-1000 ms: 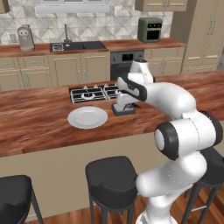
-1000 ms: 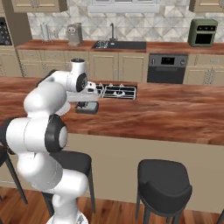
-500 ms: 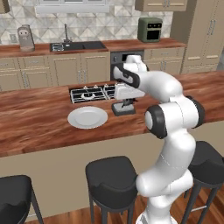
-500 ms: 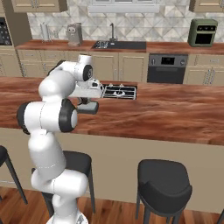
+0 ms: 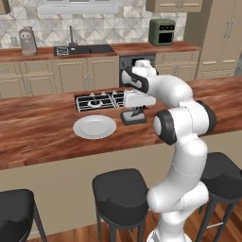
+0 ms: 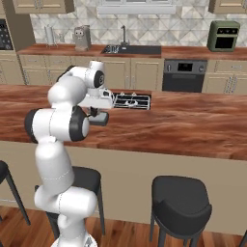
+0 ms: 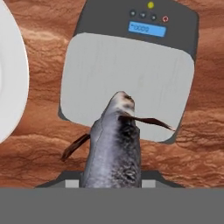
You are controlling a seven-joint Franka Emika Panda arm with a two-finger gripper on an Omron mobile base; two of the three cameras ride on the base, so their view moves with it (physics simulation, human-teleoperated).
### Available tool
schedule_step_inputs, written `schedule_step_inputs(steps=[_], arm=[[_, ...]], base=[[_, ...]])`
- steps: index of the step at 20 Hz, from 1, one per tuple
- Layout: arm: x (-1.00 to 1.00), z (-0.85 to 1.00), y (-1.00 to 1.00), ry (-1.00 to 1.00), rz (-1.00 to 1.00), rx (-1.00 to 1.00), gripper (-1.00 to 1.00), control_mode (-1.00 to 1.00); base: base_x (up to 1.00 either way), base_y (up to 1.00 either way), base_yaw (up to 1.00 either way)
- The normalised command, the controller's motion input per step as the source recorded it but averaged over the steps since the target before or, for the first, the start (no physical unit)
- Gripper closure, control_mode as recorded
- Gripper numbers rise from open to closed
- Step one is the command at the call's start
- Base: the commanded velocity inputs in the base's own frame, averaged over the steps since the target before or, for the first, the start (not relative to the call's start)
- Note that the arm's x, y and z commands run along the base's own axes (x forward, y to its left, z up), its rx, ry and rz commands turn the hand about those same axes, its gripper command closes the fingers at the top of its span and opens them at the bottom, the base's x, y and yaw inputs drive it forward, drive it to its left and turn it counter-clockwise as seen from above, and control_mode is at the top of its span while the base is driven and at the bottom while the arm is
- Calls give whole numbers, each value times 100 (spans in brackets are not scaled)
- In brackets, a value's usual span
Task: Take the fish from the fridge and place it on the digital scale on the counter by the fridge. Wait a few seconds for a reading, then move it to the plate on the dining counter.
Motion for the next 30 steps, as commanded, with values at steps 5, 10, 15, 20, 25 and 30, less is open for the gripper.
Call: schedule_step_inputs(steps=[5,10,15,20,25,30], arm=[[22,-2,0,-1,0,0,100,-100],[40,-18,4,-6,0,0,100,-100],[50,-29,13,-7,0,1,100,-100],[31,-33,10,-1,-1,0,100,-100],[22,-39,18,-10,-1,0,100,-100],[10,-22,8,-17,-1,1,100,-100]], base=[[0,0,0],[0,0,0],[0,0,0],[0,0,0],[0,0,0],[0,0,0]])
